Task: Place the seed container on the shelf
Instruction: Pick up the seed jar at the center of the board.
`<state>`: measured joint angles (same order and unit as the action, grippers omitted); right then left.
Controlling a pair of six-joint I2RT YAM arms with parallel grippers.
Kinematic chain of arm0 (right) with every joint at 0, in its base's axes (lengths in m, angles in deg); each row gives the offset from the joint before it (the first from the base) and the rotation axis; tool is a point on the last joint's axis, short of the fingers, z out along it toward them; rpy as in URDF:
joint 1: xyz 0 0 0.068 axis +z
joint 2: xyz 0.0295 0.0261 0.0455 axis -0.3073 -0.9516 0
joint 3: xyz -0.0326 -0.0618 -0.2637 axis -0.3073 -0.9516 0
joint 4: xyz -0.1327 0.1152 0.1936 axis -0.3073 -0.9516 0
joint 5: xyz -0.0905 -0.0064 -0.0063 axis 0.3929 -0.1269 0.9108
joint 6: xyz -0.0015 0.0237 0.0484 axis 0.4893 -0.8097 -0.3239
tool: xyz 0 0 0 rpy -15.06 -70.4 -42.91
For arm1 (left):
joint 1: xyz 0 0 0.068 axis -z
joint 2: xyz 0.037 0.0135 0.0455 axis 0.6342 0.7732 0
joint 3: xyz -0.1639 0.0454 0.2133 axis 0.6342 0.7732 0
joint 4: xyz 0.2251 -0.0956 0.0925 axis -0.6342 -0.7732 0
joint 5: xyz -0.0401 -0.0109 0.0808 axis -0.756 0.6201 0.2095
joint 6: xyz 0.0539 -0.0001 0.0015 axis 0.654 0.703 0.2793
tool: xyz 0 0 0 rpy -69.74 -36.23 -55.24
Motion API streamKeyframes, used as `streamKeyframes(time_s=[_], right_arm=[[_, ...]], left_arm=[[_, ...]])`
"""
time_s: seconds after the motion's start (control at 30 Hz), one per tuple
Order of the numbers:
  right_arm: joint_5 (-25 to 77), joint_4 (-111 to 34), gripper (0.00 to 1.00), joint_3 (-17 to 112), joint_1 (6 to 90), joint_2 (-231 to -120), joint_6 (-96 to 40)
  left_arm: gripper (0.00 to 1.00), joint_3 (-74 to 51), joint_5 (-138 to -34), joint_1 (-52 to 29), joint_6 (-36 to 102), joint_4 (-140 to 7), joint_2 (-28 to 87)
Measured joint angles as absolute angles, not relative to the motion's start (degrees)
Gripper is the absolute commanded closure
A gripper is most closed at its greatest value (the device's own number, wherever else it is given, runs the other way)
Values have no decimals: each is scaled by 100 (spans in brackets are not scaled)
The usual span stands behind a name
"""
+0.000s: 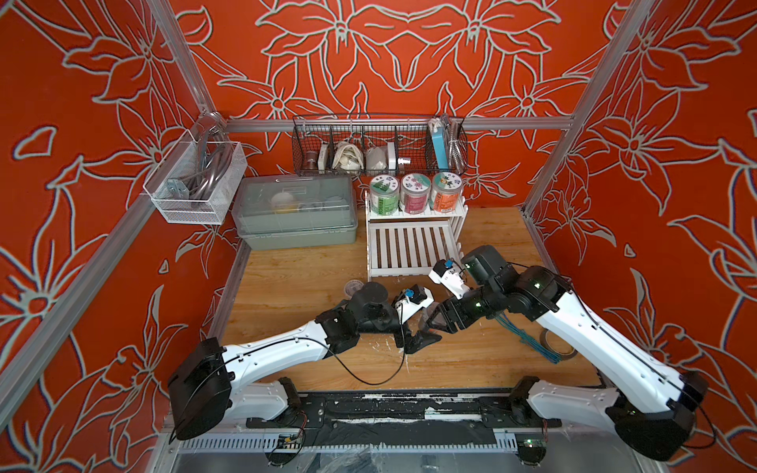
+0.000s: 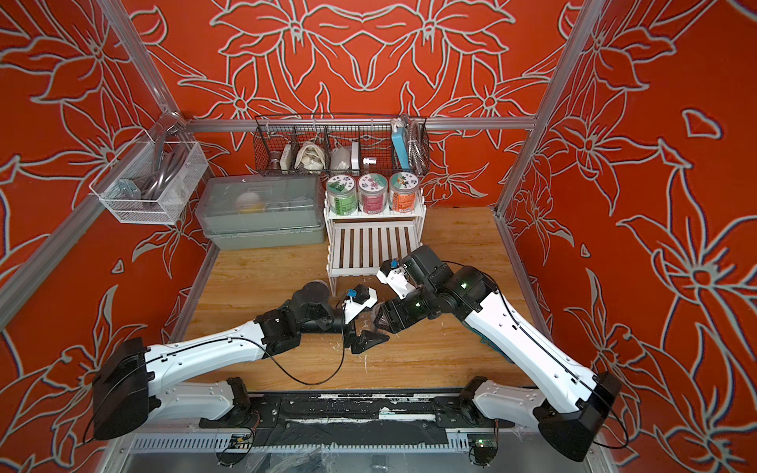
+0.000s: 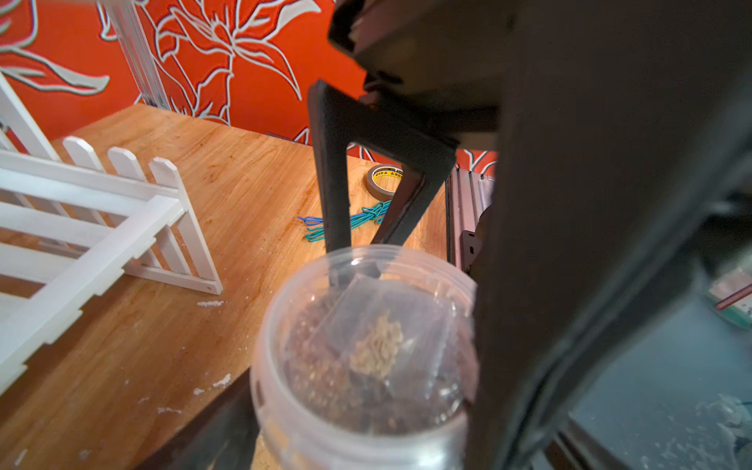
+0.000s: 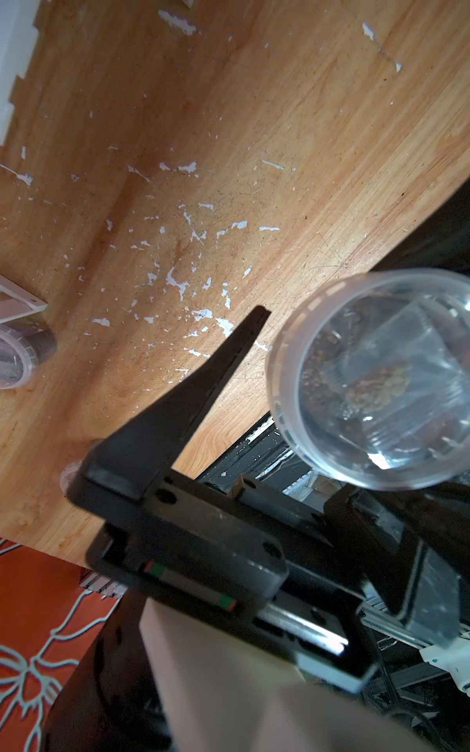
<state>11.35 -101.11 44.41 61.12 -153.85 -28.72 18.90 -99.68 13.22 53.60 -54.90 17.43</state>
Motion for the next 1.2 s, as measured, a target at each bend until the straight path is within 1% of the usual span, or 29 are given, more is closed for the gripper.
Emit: streamKeyframes(time_s=[0.2,0.33,0.53,0.7,0.83,1.03,1.2], right_arm=[[1154,-10113,36,4437,6118,-15390,-2868],[1159,-10116,31,4435,6138,-15390,-2868],[1222,-10116,20,4435,6147,-15383,-2857],[1322,-10100,14,4435,6147,-15335,-2789],[1364,-10098,13,4435,6147,-15228,-2780],[1438,-10109,13,4444,6147,-15095,-2769],[1930,-10319,13,4662,6147,-15073,-2787]], left_arm=[[28,1890,-10034,1322,5364,-5451,1806],[33,1890,-10043,1322,5360,-5420,1839],[34,1892,-10049,1322,5358,-5418,1859],[34,1925,-10051,1322,5356,-5320,1859],[35,1971,-10025,1324,5349,-5204,1859],[36,2122,-9898,1326,5323,-5049,1824],[41,2371,-9531,1326,5270,-4780,1706]])
